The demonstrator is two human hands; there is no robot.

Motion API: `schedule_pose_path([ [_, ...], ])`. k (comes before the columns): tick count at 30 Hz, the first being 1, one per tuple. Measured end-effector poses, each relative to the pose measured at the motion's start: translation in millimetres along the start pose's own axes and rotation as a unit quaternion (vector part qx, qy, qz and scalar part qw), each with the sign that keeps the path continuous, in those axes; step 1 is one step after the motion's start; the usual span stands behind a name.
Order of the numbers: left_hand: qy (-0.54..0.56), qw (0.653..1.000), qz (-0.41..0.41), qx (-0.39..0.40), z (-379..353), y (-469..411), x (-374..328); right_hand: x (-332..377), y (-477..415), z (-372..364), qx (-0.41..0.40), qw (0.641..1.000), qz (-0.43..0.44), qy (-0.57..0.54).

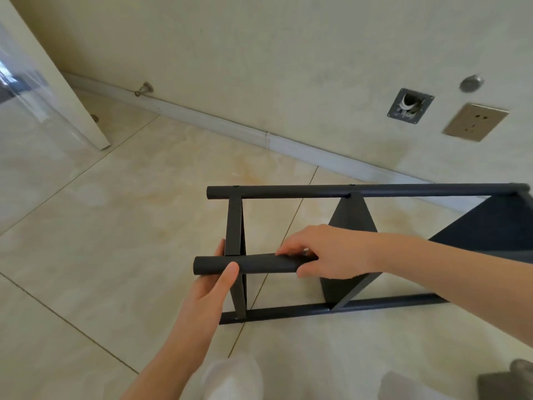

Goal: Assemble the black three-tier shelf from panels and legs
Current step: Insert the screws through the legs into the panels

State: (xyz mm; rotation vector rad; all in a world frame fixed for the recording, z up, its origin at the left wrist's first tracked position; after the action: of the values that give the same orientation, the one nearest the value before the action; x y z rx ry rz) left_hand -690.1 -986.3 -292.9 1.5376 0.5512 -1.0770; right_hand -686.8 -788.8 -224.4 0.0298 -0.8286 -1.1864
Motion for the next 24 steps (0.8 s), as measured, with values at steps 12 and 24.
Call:
schedule_pose_path([
  [12,0.008,0.989,-0.149,0.01,-12.4,-9.9,-117.0,19.8,29.2,79.4,-0.13,0.991,0.013,0.011],
  [24,-0.068,0.958,-0.277,-0.029,-38.6,15.7,-282.7,51.1,79.6,173.0,-0.289,0.953,0.053,-0.074],
])
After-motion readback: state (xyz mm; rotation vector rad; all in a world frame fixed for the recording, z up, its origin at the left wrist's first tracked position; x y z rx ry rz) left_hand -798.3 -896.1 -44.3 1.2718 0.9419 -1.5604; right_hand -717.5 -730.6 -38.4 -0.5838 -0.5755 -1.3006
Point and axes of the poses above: each hand's wrist, its own y-axis away from the middle knuckle, its own z-axis out of the back of the hand, x = y × z, the point moved 6 cm from there along -y, towards the middle knuckle, and after that the axes turned 4 degrees about z, right-handed, at the moved point
